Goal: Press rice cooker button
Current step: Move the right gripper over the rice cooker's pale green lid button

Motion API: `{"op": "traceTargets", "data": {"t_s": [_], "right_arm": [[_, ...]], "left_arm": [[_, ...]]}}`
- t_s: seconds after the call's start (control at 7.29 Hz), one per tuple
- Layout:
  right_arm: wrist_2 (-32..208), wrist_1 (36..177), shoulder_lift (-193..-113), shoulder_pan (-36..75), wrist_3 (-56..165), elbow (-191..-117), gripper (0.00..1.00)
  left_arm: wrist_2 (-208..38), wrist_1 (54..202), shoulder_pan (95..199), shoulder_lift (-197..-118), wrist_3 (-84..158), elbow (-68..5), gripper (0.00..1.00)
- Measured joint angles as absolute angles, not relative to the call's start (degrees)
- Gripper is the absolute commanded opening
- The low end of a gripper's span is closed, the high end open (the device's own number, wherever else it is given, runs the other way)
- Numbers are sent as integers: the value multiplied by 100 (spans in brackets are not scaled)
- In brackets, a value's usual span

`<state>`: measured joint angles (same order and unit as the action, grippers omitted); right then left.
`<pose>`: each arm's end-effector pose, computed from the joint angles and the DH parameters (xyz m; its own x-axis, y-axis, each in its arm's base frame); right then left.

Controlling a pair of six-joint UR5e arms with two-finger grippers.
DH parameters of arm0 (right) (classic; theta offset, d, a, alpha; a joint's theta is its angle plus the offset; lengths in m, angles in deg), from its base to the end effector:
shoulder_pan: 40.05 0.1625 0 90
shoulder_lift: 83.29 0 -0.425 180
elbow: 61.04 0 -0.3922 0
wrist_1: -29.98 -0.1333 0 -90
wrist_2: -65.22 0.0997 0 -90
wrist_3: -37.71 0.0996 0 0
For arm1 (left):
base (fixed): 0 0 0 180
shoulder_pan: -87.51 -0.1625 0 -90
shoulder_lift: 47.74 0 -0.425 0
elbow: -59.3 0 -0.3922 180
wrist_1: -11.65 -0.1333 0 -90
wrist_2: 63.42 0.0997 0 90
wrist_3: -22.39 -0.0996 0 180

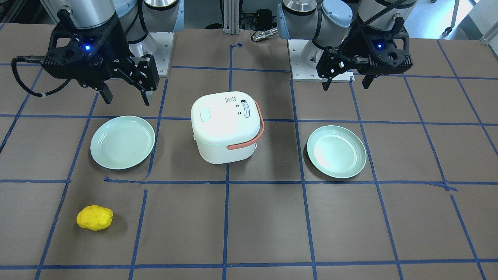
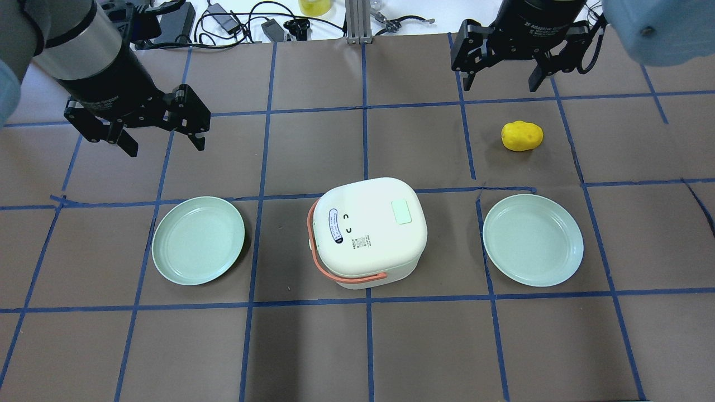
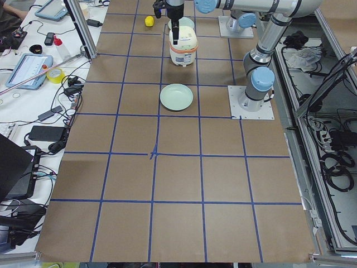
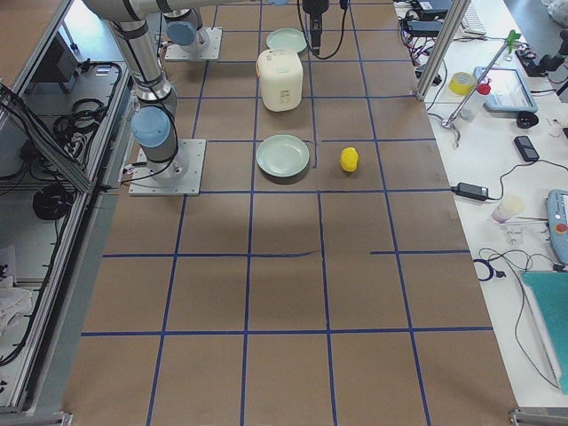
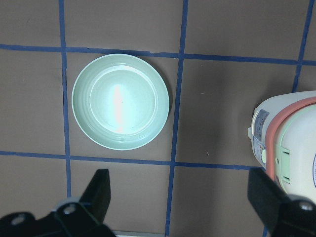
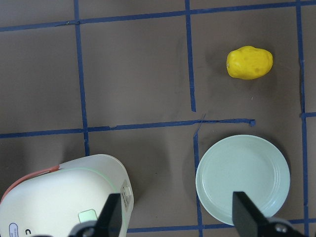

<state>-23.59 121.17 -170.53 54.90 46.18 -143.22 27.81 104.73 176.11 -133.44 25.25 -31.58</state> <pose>0.1798 -0.5075 0.5335 -0.9976 0.0583 -0.0365 0.0618 0.9926 -0.1046 -0.1199 -0.4630 0.5107 -0.9970 -0.0744 -0.0211 -0.0743 0.9972 -0.0070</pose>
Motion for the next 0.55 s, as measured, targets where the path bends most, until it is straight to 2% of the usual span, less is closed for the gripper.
{"op": "traceTargets", "data": {"t_s": [0.55], "right_arm": [[-2282,11903,-17029,5892,4949,-14557,0]], "left_arm": [[2781,10472,17611,-13343,2523,-3158,100]]}}
